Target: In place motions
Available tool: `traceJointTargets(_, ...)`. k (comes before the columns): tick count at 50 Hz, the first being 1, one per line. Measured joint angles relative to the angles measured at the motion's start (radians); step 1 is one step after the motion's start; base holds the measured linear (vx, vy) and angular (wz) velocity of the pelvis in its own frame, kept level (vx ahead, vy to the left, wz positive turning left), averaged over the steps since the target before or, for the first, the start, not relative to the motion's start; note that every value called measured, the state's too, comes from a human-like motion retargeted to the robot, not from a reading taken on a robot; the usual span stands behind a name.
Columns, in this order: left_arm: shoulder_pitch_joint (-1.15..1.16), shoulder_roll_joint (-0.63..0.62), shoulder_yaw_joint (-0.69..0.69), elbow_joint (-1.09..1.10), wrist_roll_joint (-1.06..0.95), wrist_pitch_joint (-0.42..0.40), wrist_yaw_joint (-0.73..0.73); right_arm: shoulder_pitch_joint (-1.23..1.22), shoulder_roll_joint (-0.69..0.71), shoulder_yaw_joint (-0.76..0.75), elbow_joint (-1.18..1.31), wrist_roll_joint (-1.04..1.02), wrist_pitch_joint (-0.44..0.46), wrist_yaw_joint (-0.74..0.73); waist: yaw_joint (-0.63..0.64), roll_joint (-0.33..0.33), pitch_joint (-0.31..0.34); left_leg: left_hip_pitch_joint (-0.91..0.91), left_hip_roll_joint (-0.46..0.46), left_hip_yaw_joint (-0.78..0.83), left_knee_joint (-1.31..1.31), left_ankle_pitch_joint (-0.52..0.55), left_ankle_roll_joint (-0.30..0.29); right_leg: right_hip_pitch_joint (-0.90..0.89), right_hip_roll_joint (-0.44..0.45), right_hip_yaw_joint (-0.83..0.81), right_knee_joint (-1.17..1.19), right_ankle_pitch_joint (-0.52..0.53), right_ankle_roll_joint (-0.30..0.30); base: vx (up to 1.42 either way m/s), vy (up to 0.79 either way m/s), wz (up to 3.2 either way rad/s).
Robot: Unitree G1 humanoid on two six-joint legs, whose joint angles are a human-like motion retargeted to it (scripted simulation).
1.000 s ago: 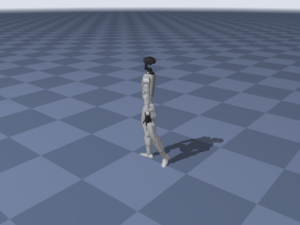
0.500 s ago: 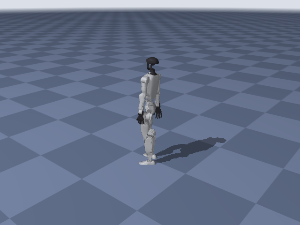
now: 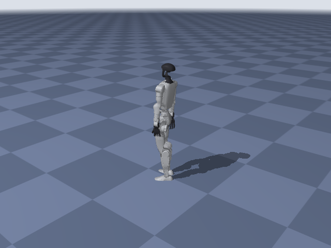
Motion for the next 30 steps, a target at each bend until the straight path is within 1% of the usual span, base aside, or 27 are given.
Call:
traceJointTargets(9, 0.028, -0.004, -0.001, 0.024, 0.018, 0.001, 0.015, -0.002, 0.002, -0.003, -0.003, 0.01, -0.002, 0.026, 0.007, -0.009, 0.004, 0.001, -0.008, -0.004, 0.003, 0.002, 0.006, 0.004, -0.008, -0.003, 0.0, 0.007, 0.008, 0.0, 0.0, 0.0)
traceJointTargets(30, 0.026, 0.001, 0.0, -0.014, 0.01, -0.006, 0.002, 0.014, -0.006, 0.007, 0.036, -0.005, 0.002, 0.003, 0.005, -0.002, 0.016, 0.002, -0.021, 0.006, 0.0, 0.003, 0.022, -0.005, -0.021, 0.01, 0.005, 0.034, 0.026, 0.0, 0.0, 0.0)
